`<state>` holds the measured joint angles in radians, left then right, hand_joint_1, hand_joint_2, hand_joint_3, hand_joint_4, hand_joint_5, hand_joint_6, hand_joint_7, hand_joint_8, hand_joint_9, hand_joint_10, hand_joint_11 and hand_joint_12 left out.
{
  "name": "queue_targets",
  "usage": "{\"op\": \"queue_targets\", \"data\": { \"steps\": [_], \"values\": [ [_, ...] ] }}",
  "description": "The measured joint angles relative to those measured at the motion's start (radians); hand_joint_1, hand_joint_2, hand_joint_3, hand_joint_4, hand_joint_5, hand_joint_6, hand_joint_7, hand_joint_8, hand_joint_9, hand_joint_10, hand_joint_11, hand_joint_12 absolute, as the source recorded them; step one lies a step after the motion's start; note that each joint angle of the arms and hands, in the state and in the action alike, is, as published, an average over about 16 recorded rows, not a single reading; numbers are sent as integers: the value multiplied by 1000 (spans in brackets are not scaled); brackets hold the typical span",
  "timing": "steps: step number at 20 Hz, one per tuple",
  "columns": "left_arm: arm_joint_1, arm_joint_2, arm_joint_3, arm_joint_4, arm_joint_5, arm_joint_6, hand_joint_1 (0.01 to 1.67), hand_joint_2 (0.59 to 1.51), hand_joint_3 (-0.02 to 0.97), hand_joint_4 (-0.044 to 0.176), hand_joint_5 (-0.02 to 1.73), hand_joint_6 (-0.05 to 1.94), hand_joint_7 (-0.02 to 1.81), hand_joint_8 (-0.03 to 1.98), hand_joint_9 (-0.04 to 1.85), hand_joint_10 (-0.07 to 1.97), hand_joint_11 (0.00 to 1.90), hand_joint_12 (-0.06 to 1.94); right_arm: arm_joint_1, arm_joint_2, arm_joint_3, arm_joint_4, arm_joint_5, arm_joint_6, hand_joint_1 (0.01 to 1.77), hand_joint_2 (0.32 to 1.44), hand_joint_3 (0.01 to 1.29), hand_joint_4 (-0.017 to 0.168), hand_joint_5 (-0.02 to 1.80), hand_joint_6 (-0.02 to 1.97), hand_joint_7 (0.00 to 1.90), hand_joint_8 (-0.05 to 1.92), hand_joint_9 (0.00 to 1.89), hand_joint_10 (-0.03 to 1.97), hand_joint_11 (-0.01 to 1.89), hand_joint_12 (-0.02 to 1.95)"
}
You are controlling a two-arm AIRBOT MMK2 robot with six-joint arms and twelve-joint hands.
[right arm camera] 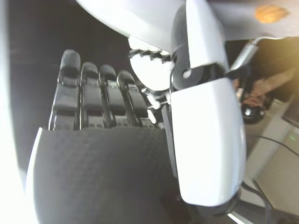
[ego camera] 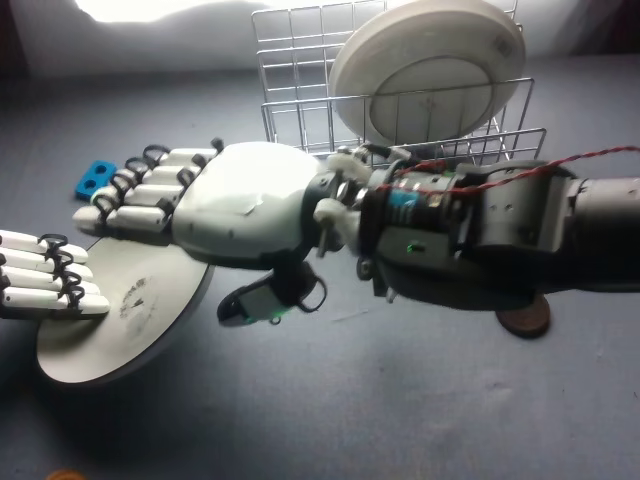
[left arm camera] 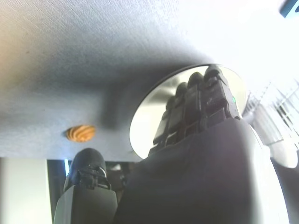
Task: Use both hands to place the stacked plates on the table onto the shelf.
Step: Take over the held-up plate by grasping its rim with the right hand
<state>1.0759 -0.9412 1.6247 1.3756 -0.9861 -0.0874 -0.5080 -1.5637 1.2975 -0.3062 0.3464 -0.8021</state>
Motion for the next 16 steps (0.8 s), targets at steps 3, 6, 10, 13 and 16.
{"op": "queue_targets", "data": {
  "steps": [3, 6, 10, 13, 16],
  "values": [
    [0, -1, 0, 0, 0, 0, 16, 1124, 13, -11, -1, -35, 31, -1, 21, 7, 11, -28, -8, -43, 19, 1, -8, -2, 1232, 992, 11, 1, 20, 21, 21, 4, 20, 18, 12, 407],
    [0, -2, 0, 0, 0, -1, 16, 1124, 13, -11, -1, -35, 34, -1, 21, 7, 11, -28, -13, -83, 36, 1, -13, -4, 1232, 1002, 11, 1, 20, 20, 21, 4, 22, 18, 12, 422],
    [0, -2, 0, 0, 0, -2, 16, 1124, 13, -11, -1, -35, 35, -2, 21, 7, 11, -28, -19, -126, 56, 2, -22, -8, 1222, 1012, 11, 1, 23, 20, 25, 4, 28, 17, 12, 458],
    [0, -2, 0, 0, 1, -3, 16, 1124, 13, -11, -1, -35, 34, -2, 21, 7, 10, -28, -23, -152, 72, 2, -24, -13, 1214, 1018, 11, 2, 42, 19, 53, 4, 57, 18, 12, 532],
    [0, -2, 0, 0, 1, -4, 16, 1124, 13, -11, -1, -36, 32, -2, 21, 7, 11, -27, -27, -170, 88, 2, -22, -18, 1209, 1029, 11, 4, 87, 17, 104, 3, 109, 18, 12, 644]
  ]
}}
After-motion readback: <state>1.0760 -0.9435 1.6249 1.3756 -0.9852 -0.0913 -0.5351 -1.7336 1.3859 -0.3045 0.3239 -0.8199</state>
